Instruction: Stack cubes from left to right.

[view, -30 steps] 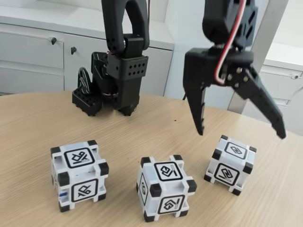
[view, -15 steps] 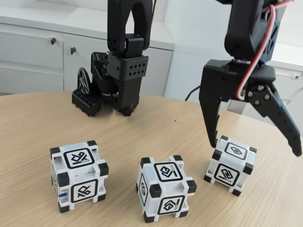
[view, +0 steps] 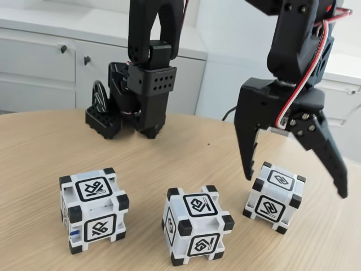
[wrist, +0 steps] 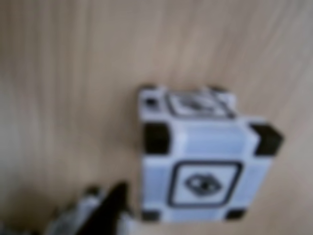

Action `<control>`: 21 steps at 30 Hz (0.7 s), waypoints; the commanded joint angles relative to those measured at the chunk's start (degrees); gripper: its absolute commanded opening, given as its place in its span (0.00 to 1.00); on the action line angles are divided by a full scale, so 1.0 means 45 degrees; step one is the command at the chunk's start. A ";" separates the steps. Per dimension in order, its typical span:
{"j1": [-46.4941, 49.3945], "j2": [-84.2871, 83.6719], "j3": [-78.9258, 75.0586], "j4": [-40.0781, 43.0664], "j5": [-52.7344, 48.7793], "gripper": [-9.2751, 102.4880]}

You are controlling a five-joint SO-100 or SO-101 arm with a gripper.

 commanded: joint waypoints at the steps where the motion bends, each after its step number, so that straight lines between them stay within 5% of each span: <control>1: 0.0020 -0.0234 -0.0430 -0.0117 0.0078 0.47; 21: 0.0020 -0.1250 -0.0586 -0.0137 0.0254 0.27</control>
